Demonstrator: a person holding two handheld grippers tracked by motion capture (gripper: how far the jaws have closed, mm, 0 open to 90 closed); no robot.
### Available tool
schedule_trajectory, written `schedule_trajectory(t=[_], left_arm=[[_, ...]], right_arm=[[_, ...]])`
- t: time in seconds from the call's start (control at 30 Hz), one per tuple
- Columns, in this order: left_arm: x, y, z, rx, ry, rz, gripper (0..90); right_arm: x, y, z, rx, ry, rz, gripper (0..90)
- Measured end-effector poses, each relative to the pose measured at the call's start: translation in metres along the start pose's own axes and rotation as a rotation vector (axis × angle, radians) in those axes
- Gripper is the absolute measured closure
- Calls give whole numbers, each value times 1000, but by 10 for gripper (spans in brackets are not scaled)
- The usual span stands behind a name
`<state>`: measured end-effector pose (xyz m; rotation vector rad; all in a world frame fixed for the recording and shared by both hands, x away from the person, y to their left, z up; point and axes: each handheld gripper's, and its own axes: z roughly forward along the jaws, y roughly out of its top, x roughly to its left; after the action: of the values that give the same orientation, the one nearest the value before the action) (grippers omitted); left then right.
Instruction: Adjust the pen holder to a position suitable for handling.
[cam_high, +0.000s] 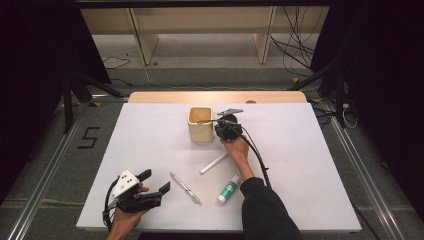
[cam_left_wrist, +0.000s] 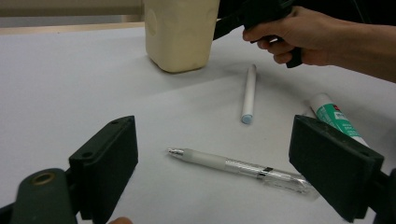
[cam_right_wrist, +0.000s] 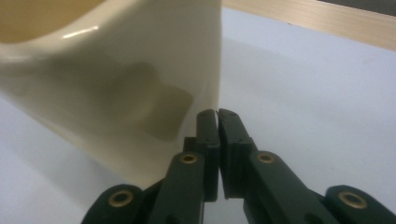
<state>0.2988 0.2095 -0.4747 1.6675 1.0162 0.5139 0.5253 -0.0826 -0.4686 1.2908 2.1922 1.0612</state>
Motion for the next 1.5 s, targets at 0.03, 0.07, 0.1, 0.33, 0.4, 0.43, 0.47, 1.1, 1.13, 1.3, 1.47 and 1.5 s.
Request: schedule_trajectory(t=[0.03, 0.07, 0.1, 0.33, 0.4, 0.43, 0.47, 1.1, 1.13, 1.3, 1.47, 1.5], left_arm=[[0, 0, 0, 0, 0, 0, 155], [0, 0, 0, 1, 1, -1, 154], [0, 0, 0, 2, 1, 0, 155], [0, 0, 1, 14, 0, -7, 154], [0, 0, 2, 24, -4, -14, 155], [-1, 1, 3, 30, -4, -16, 155], [-1, 1, 4, 37, -8, -23, 155], [-5, 16, 23, 121, -7, -12, 160], [-6, 17, 23, 125, -5, -7, 161], [-9, 24, 28, 157, -13, 10, 173], [-12, 30, 36, 188, -28, 17, 175], [-13, 31, 37, 195, -31, 17, 174]], right_arm=[[-2, 0, -3, 3, -2, -5, 856], [-5, -1, -6, -1, -3, -6, 845], [-10, -3, -14, -15, 5, -9, 831], [-22, -14, -47, -45, 48, -38, 731], [-25, -18, -58, -55, 70, -47, 689], [-25, -20, -64, -60, 82, -56, 670], [-26, -22, -70, -65, 90, -58, 649], [-40, -92, -151, -150, 179, -12, 447], [-40, -95, -153, -148, 173, -12, 438], [-43, -107, -166, -175, 184, 6, 402], [-45, -119, -177, -204, 198, 20, 386], [-46, -121, -178, -207, 199, 19, 380]])
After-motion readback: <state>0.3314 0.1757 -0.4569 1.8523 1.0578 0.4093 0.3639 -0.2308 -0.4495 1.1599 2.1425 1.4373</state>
